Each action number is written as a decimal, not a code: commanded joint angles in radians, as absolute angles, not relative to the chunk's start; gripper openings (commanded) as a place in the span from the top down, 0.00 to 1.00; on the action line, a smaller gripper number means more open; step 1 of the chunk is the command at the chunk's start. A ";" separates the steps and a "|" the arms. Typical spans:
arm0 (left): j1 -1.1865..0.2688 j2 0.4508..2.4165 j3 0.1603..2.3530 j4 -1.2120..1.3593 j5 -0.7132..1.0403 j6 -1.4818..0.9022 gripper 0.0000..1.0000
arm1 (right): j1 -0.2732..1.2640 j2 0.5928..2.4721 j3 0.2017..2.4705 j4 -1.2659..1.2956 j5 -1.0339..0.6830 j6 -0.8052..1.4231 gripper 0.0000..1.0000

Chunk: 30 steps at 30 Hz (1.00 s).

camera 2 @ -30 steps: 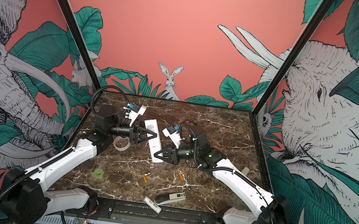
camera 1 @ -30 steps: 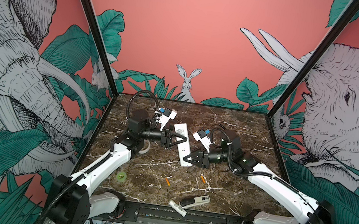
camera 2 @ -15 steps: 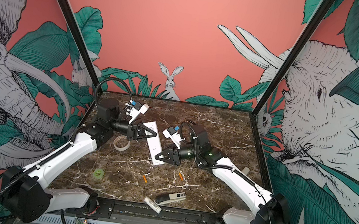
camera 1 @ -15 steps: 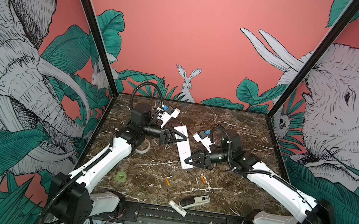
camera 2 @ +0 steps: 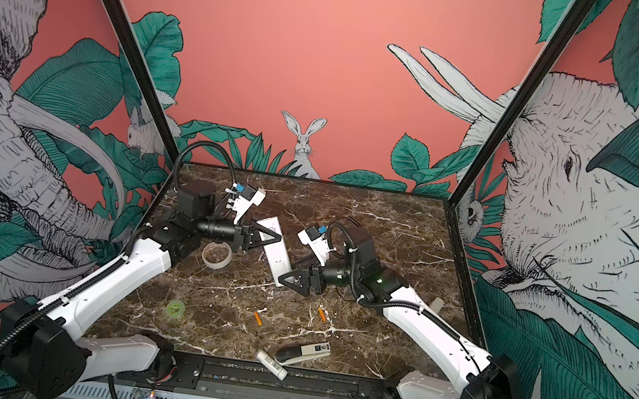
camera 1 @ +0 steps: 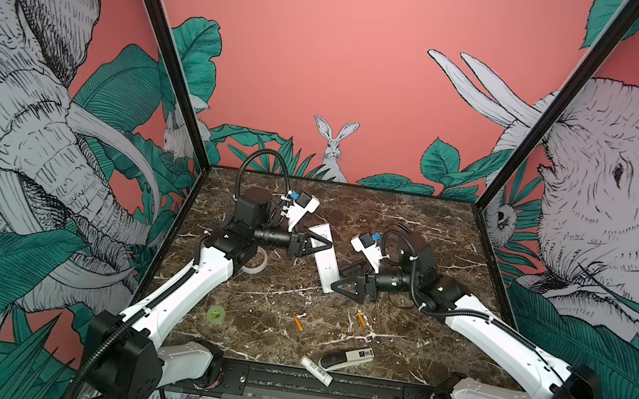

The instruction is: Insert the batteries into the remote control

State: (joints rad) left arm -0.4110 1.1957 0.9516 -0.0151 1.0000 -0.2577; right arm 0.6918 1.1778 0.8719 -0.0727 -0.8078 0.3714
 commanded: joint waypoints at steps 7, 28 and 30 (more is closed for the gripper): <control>-0.409 1.221 0.676 0.430 0.565 -0.468 1.00 | 0.690 1.227 0.783 0.004 -0.320 0.578 0.01; -0.491 1.313 0.312 0.884 0.139 -0.586 1.00 | 0.796 1.754 0.905 0.367 -0.351 0.962 0.07; -0.491 1.305 0.307 0.871 0.136 -0.579 1.00 | 0.803 1.778 0.914 0.381 -0.337 0.988 0.12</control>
State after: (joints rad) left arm -0.4858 1.3193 0.3256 0.8177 0.1730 -0.5728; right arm 0.7925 1.7554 0.8906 0.2752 -0.3523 0.8963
